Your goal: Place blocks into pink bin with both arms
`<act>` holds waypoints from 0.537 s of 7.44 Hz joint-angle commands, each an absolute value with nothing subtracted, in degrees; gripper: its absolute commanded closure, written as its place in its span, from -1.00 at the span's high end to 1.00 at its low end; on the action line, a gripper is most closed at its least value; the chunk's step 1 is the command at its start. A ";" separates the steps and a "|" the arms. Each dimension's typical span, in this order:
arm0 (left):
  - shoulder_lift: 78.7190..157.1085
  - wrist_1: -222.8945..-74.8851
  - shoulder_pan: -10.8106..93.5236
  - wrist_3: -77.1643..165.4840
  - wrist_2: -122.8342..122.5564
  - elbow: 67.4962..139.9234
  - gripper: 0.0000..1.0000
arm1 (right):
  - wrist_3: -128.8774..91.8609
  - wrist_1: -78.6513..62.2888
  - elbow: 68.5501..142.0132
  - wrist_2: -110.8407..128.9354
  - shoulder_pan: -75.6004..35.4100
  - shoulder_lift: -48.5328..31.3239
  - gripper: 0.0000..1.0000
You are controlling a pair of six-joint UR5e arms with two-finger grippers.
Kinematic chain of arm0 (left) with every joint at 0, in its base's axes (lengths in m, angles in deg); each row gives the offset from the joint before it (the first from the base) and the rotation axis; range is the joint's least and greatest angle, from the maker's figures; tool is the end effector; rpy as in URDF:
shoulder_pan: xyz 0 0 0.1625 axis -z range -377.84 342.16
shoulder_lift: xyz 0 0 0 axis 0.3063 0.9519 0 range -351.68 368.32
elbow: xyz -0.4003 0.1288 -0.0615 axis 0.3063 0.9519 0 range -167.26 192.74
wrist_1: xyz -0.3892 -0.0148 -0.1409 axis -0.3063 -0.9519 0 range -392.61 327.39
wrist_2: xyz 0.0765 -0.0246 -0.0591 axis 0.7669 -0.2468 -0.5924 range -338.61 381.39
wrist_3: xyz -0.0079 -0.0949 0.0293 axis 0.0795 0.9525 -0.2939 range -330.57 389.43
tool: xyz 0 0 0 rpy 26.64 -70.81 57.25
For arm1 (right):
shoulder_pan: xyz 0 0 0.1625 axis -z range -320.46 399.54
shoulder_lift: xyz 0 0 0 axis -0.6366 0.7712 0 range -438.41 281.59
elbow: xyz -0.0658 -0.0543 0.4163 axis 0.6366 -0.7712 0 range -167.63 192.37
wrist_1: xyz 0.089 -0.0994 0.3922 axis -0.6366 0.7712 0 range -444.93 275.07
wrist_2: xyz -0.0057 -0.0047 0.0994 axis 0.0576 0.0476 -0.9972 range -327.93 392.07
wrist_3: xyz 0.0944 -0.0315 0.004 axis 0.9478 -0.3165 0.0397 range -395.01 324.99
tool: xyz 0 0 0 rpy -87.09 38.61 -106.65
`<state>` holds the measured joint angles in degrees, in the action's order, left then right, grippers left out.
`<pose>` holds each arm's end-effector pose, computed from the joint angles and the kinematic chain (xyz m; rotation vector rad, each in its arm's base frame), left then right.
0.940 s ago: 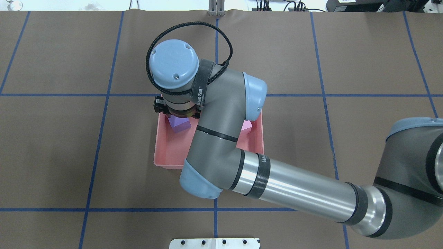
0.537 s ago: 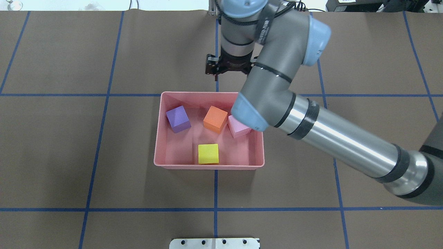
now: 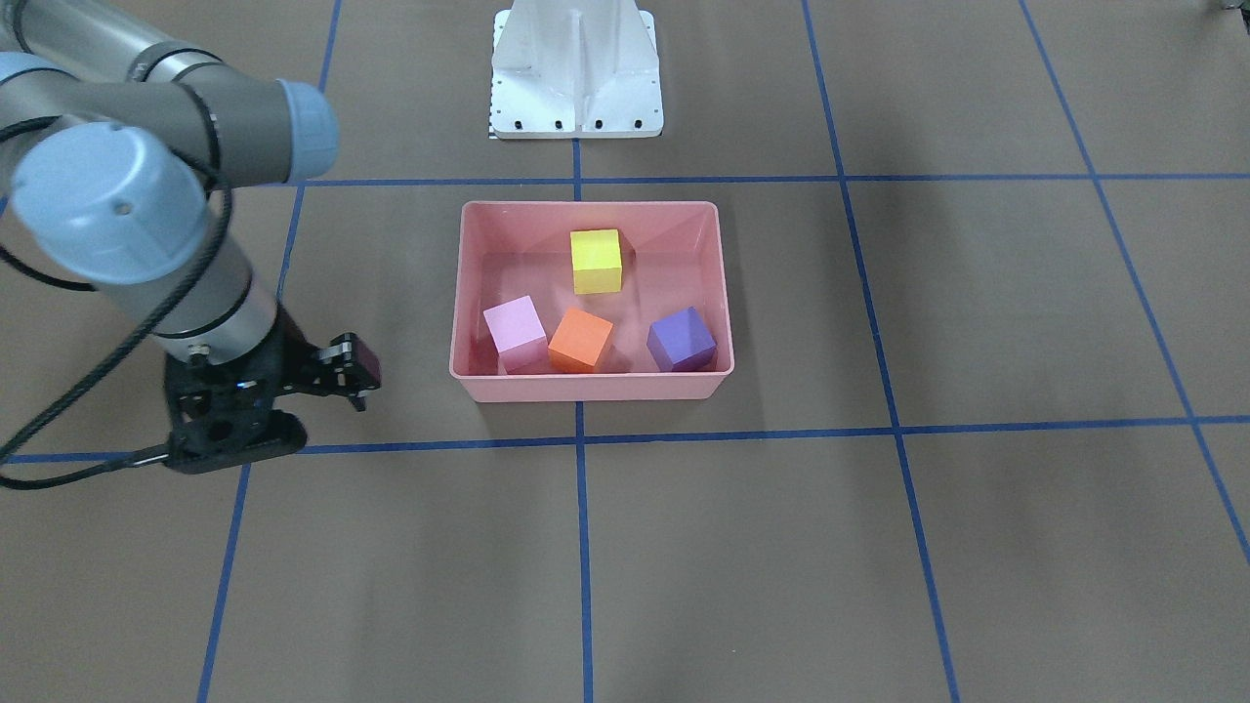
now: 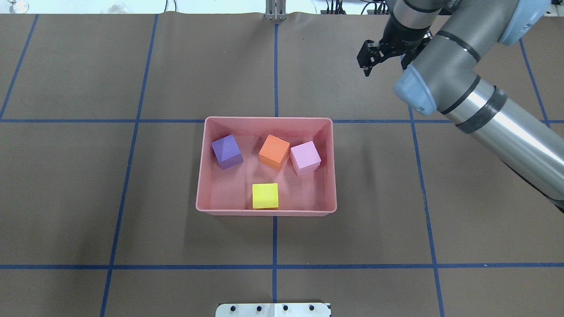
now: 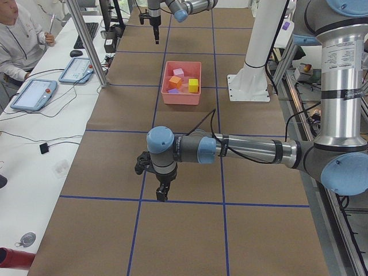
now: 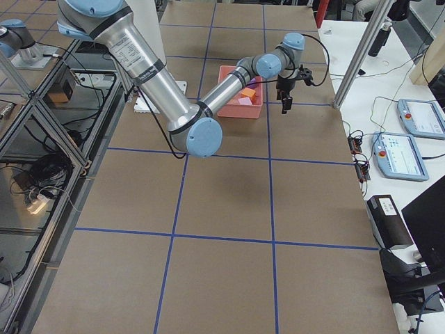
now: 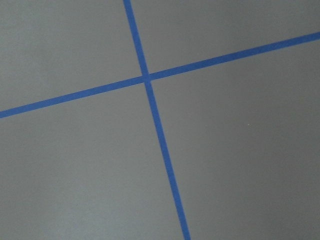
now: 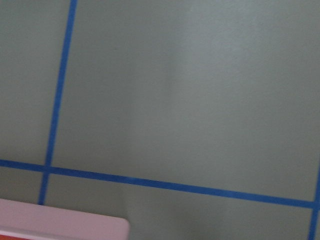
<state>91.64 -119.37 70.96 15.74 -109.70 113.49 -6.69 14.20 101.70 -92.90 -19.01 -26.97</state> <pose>-0.0585 -0.4439 0.6304 0.0920 0.7134 0.2538 -0.3008 -0.6379 0.2776 0.1240 -0.7607 -0.2050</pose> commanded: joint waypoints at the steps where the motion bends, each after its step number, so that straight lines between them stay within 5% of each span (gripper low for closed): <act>1: 89.53 -119.18 73.56 14.31 -110.00 114.34 1.00 | -24.99 14.30 101.85 -100.17 -30.20 -18.86 1.00; 4: 89.44 -113.12 74.00 14.31 -110.27 118.56 1.00 | -27.54 14.13 105.26 -100.73 -37.26 -8.49 1.00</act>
